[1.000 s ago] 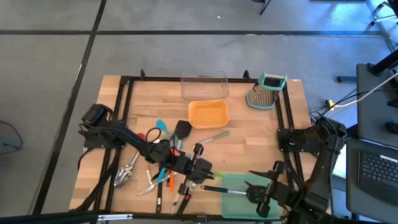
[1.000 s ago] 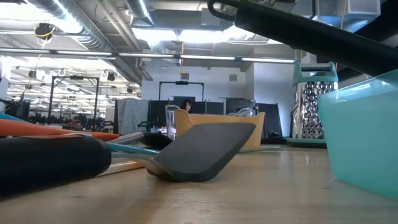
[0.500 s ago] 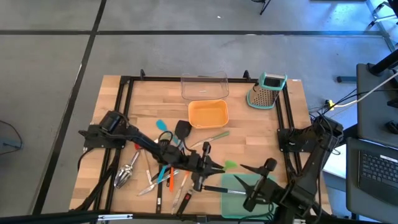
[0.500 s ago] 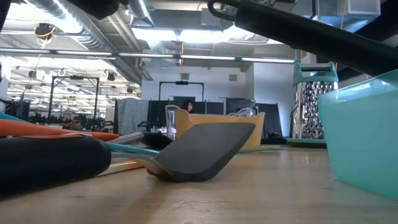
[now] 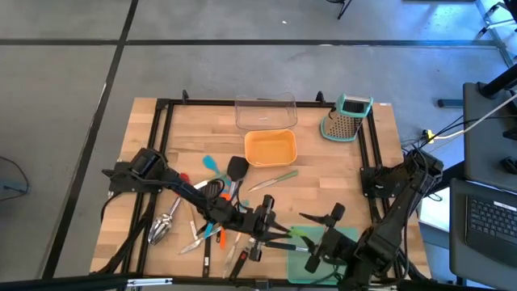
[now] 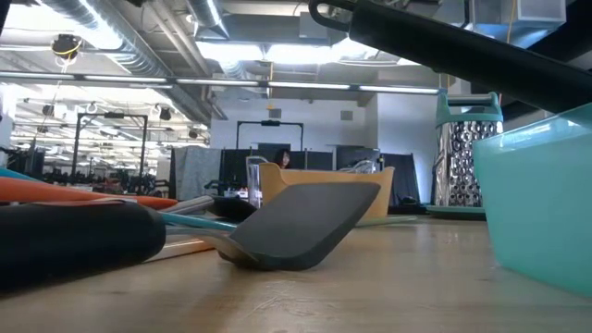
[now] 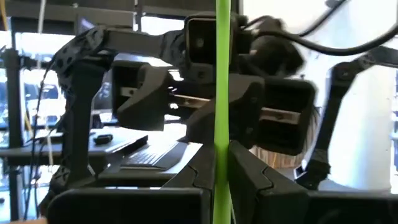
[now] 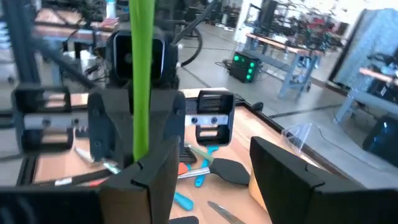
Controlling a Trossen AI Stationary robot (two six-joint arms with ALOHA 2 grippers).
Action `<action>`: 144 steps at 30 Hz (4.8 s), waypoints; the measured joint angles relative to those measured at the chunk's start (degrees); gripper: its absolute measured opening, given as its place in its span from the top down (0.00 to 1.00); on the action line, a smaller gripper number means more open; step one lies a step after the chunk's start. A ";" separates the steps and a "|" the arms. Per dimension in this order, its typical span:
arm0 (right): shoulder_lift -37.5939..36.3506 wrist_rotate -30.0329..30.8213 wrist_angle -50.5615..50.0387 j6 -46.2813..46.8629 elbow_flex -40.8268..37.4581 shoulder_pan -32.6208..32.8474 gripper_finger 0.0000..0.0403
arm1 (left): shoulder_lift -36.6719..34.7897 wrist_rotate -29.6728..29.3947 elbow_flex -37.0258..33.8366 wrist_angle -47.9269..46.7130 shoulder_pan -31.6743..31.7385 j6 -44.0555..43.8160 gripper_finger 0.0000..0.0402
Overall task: Pick & Place Kitchen Items
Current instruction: Put the green silicone spatula into the green bin
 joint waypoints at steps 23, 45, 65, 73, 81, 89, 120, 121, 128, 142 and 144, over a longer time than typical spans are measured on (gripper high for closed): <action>0.02 -25.95 42.82 -47.05 1.42 -1.56 0.51 | -8.25 -15.39 0.00 -6.68 -12.13 14.88 0.96; 0.02 -50.05 62.89 -54.70 -5.99 -14.02 0.51 | -7.90 -26.33 0.00 -4.49 -15.57 19.24 0.96; 0.02 -30.15 58.47 -52.45 -6.08 -8.90 0.97 | -8.21 -42.55 -0.05 -7.31 -16.68 26.84 0.77; 0.02 -17.00 44.37 -45.75 -4.09 -5.40 0.97 | -12.55 -65.31 -0.07 -10.06 -20.28 32.48 0.51; 0.02 -29.11 -4.55 1.52 1.53 -4.62 0.97 | -14.47 -70.08 -0.07 -10.13 -23.64 35.86 0.44; 0.00 -55.69 -27.48 18.82 0.55 -5.86 0.97 | -14.44 -70.34 -0.07 -10.21 -23.01 36.35 0.45; -0.02 -76.54 -9.93 3.93 -20.53 -8.54 0.97 | -14.41 -70.32 -0.07 -13.22 -21.87 34.28 0.47; -0.01 -76.81 -9.66 3.91 -21.02 -8.54 0.97 | -14.41 -70.32 -0.07 -13.25 -21.87 34.31 0.47; 0.00 -75.59 -9.62 1.50 -21.92 -8.58 0.97 | -14.41 -70.13 -0.07 -14.27 -21.41 34.20 0.47; 0.00 -72.31 -9.57 1.31 -21.92 -8.53 0.92 | -14.41 -69.81 -0.07 -14.41 -21.39 33.50 0.47; 0.00 -71.91 -9.57 1.90 -21.92 -8.53 0.87 | -14.41 -69.82 -0.07 -14.43 -21.40 33.46 0.47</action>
